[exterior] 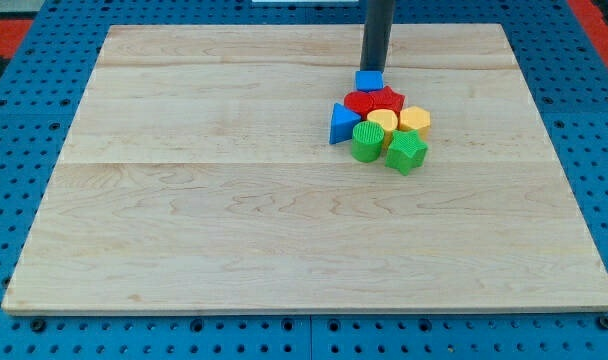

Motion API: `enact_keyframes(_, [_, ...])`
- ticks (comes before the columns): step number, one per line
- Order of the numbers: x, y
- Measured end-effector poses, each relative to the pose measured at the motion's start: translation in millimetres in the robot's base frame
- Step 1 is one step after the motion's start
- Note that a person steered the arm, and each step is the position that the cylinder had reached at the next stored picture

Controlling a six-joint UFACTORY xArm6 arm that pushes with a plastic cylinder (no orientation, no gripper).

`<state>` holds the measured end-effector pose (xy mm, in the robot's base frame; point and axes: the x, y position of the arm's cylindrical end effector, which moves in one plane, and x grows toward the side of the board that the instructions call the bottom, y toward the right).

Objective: Move the blue cube away from the group of blocks

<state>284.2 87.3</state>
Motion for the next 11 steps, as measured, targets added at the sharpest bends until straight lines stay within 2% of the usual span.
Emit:
enact_keyframes(1, [-6.6,5.5])
enact_keyframes(2, [-21.6,35.0])
enact_keyframes(3, [-4.1,54.3])
enact_keyframes(5, [3.6,-7.6])
enact_keyframes(8, [3.6,-11.1])
enact_keyframes(9, [4.8,32.7])
enact_keyframes(10, [26.5,90.2])
enact_keyframes(11, [42.0,56.5])
